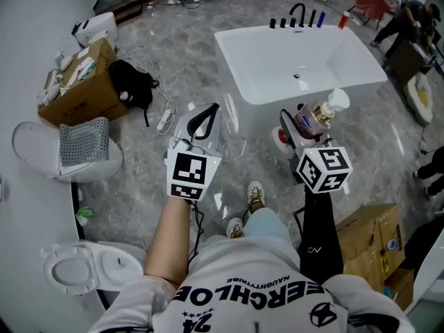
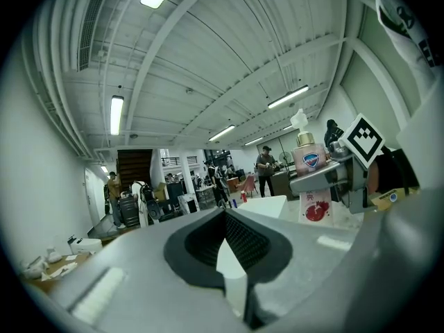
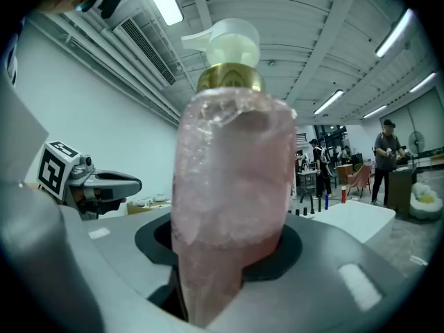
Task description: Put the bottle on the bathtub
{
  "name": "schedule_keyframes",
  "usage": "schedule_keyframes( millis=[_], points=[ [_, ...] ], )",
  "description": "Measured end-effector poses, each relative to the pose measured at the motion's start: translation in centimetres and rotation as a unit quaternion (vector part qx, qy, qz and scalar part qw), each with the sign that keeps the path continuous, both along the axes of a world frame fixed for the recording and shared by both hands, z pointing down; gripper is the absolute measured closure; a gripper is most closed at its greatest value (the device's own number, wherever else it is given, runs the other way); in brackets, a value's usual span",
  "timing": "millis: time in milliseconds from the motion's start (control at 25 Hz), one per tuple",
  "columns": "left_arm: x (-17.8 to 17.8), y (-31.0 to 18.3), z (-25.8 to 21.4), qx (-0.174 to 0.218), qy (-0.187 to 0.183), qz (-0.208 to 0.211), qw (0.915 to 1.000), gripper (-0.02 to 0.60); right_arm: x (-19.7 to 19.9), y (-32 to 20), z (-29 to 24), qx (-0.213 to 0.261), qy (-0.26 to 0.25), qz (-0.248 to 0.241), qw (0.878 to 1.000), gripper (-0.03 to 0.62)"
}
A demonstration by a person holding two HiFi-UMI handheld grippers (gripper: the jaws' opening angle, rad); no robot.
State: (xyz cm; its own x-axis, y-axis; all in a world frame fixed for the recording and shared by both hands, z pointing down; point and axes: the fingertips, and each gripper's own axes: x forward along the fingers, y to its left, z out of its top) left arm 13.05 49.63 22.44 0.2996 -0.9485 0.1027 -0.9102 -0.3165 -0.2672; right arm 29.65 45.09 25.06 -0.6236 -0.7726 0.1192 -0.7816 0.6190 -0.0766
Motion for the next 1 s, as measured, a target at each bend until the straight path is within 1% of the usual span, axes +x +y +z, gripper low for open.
schedule_keyframes(
  millis=[240, 360, 560, 720, 800, 880, 920, 1000],
  points=[
    [-0.2, -2.5, -0.3, 0.009, -0.014, 0.016, 0.9997, 0.580, -0.9, -3.8, -0.5, 0.002, -0.011, -0.004, 1.000, 0.362],
    [-0.6, -4.5, -0.3, 0.007, -0.010, 0.010, 0.9999, 0.580, -1.5, -6.3, -0.6, 0.005, -0.014, -0.010, 1.000, 0.362],
    [-0.9, -8.7, -0.1, 0.010, 0.000, 0.021, 0.9997, 0.580, -3.2, -11.0, -0.3, 0.004, -0.014, -0.028, 1.000, 0.362],
    [-1.3, -12.7, 0.1, 0.007, 0.014, 0.008, 0.9998, 0.580, -4.0, -15.3, -0.1, 0.001, -0.011, -0.040, 0.999, 0.362],
    [-1.8, -14.6, -0.3, 0.013, 0.024, -0.006, 0.9996, 0.580, -4.5, -17.2, -0.4, 0.004, -0.009, -0.048, 0.999, 0.362],
    [-2.0, -16.1, -0.8, 0.022, 0.030, -0.009, 0.9993, 0.580, -5.0, -18.8, -0.6, 0.007, -0.005, -0.055, 0.998, 0.362],
    [-1.9, -16.8, -0.9, 0.025, 0.027, -0.007, 0.9993, 0.580, -5.3, -19.6, -0.6, 0.007, -0.003, -0.058, 0.998, 0.362],
    [-1.5, -18.3, -1.0, 0.025, 0.008, -0.005, 0.9996, 0.580, -5.6, -21.1, -0.8, 0.010, 0.001, -0.063, 0.998, 0.362]
  ],
)
